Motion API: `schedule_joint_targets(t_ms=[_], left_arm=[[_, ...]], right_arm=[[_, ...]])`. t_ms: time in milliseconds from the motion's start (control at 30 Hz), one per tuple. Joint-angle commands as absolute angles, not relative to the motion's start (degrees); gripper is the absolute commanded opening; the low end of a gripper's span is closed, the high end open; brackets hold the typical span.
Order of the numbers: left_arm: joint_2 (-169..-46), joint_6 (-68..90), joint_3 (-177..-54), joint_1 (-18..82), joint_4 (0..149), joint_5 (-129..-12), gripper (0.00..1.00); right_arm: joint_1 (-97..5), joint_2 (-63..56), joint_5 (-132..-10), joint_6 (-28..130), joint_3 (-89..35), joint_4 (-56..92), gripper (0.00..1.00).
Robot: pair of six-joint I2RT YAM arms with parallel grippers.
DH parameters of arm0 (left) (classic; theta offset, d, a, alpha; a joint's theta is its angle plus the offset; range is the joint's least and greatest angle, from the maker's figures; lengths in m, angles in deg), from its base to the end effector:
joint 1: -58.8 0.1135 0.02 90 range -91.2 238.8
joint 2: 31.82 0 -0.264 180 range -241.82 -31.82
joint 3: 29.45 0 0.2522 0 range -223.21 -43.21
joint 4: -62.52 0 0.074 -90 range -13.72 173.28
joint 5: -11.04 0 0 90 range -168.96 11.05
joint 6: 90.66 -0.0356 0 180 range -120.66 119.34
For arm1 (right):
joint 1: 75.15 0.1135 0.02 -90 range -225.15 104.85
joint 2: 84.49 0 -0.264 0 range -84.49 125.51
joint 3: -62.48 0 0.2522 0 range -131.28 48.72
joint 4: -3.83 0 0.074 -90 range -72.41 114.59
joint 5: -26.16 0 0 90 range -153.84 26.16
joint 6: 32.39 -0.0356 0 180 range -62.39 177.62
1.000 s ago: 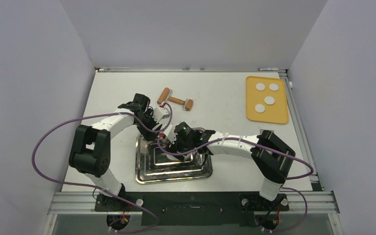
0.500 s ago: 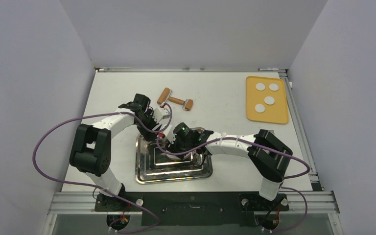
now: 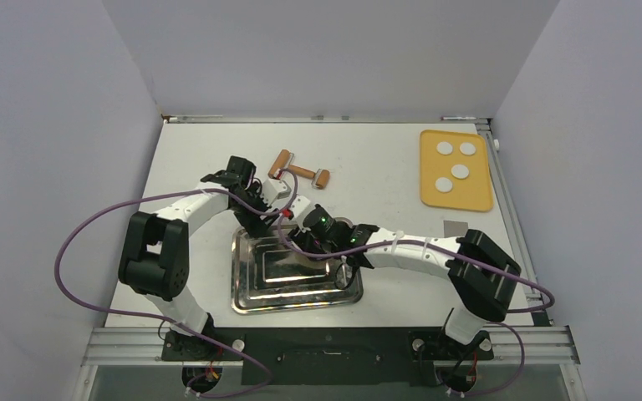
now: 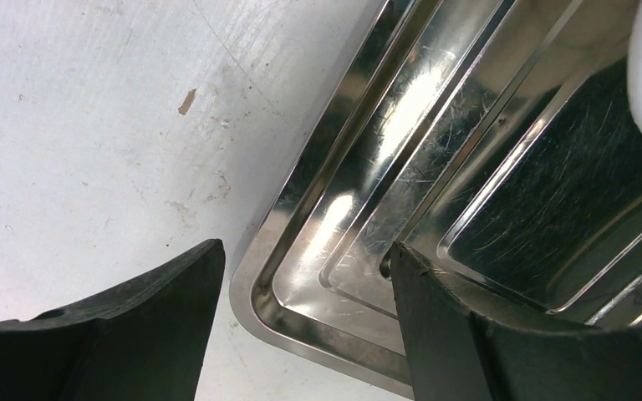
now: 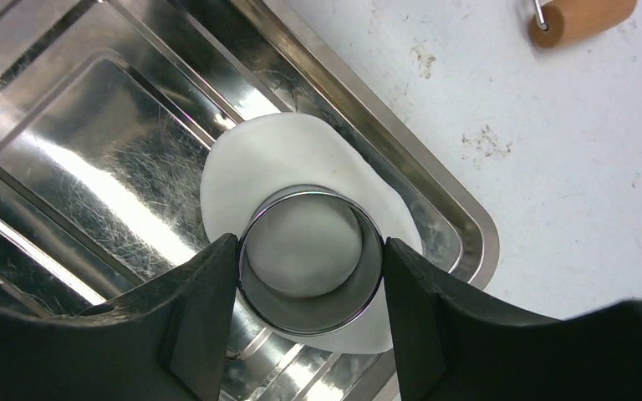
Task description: Roll out the dumpling wrappers from the dough
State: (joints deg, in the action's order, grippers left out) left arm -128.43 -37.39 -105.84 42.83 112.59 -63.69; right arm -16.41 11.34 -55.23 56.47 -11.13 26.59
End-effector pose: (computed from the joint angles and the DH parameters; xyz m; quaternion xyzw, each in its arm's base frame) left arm 0.3085 -0.0980 0.1866 0.4538 0.8650 -0.0982 0.1904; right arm 0.1901 0.3029 0.2036 -0.4186 0.8211 0.1304 0.3654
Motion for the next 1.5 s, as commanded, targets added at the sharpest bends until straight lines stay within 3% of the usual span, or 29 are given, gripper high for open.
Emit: schedule_joint_targets(t_ms=[0, 167, 267, 367, 533, 600, 767, 967, 1167, 1333, 1467], left_arm=[[-128.0, -37.9, -107.6, 42.9, 112.9, -62.5, 0.69], [-128.9, -38.8, -108.1, 42.4, 111.9, -63.7, 0.70], [-129.2, -42.0, -107.5, 42.1, 109.5, -64.6, 0.75], [-131.2, -44.6, -108.2, 41.4, 109.0, -65.3, 0.88], [-135.1, -44.5, -108.5, 40.6, 108.5, -67.0, 0.86], [-135.7, -44.4, -107.8, 40.2, 108.5, -67.0, 0.82], [-136.6, -44.7, -105.1, 37.8, 106.8, -69.2, 0.59], [-137.1, -44.1, -104.4, 37.3, 107.0, -67.0, 0.39], [-137.2, -44.0, -104.3, 36.7, 107.3, -66.1, 0.28], [-137.4, -43.7, -104.4, 36.6, 106.4, -66.7, 0.16], [-137.0, -43.7, -103.8, 36.6, 105.6, -67.0, 0.05]], right_arm=[[-13.9, 8.1, -50.2, 52.4, -8.8, 15.8, 0.09], [-11.4, 16.8, -55.5, 54.0, -10.9, 18.9, 0.09], [-12.5, 20.1, -60.9, 55.4, -10.3, 18.6, 0.08], [-12.4, 22.4, -59.1, 55.8, -9.8, 18.3, 0.08], [-11.0, 24.0, -52.9, 54.0, -8.2, 18.3, 0.08], [-10.8, 23.5, -50.5, 53.1, -6.2, 18.1, 0.08], [-7.6, 18.6, -47.1, 53.7, 0.6, 15.8, 0.08], [-11.7, 22.8, -57.8, 51.6, -1.8, 11.9, 0.09], [-13.5, 27.0, -54.8, 50.1, -7.2, 13.4, 0.08], [-6.1, 23.2, -51.8, 50.3, -1.1, 16.4, 0.09], [-11.5, 22.7, -51.0, 47.6, 2.3, 14.8, 0.08]])
